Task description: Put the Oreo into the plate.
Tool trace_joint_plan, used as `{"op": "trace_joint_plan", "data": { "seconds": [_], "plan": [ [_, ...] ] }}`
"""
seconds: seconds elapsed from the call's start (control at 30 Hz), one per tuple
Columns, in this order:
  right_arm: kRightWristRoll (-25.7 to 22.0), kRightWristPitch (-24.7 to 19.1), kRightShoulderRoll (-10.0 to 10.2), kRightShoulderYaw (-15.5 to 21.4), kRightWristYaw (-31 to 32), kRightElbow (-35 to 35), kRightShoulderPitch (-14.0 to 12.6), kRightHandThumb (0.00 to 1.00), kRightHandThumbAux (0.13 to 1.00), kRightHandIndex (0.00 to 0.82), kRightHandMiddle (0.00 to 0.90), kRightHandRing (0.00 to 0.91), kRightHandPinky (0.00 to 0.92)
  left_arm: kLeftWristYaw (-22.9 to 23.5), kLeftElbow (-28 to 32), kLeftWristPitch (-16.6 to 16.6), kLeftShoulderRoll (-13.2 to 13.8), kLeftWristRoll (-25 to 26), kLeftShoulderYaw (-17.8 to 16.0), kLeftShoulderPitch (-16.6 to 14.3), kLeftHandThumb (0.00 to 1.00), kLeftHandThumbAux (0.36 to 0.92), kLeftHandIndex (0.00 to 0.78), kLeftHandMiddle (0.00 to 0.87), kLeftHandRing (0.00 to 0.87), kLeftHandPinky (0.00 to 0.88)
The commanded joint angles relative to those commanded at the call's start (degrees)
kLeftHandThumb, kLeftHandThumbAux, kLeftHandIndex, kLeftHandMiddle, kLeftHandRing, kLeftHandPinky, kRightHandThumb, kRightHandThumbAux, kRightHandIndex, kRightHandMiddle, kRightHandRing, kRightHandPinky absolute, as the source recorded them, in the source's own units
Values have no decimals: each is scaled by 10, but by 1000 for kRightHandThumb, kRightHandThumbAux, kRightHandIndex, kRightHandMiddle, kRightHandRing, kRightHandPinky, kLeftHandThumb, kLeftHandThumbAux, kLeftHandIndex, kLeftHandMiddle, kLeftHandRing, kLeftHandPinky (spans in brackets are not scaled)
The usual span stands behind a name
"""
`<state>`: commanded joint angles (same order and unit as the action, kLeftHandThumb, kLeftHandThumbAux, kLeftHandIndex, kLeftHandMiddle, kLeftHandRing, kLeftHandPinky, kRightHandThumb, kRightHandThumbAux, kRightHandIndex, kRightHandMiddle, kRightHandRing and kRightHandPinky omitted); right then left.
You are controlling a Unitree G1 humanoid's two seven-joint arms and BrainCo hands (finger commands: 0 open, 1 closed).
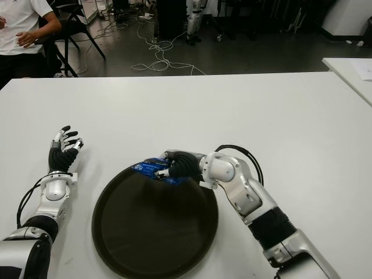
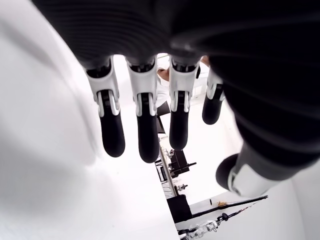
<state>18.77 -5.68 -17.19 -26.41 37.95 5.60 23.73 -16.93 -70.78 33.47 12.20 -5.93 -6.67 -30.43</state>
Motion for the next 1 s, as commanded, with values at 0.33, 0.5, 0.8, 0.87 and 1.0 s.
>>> {"op": "trace_joint_plan", "data": {
  "seconds": [0.33, 0.5, 0.8, 0.87, 1.0],
  "plan": [
    [3, 6, -1, 1, -7, -1, -1, 710, 715, 440, 822, 822, 816, 2, 0, 2, 0, 1, 0, 0, 316, 637, 157, 239, 273, 320],
    [13, 16, -7, -4, -8, -3, 0, 710, 715, 439, 833, 836, 829, 3, 1, 3, 0, 1, -1, 1, 336, 648, 158, 243, 276, 319],
    [16, 21, -13, -3, -6, -14, -3, 708, 715, 439, 831, 830, 821, 0, 0, -1, 1, 0, 0, 0, 326, 633, 155, 236, 270, 308],
    [18, 36, -16, -2, -13, -16, -7, 711, 715, 439, 842, 841, 833, -1, 0, -1, 0, 0, -1, 0, 314, 624, 153, 233, 267, 305],
    [9, 79, -17, 4, -30, -2, -14, 712, 715, 440, 833, 831, 815, 1, -1, -1, 0, 1, -1, -1, 319, 630, 151, 231, 265, 308]
  ]
}}
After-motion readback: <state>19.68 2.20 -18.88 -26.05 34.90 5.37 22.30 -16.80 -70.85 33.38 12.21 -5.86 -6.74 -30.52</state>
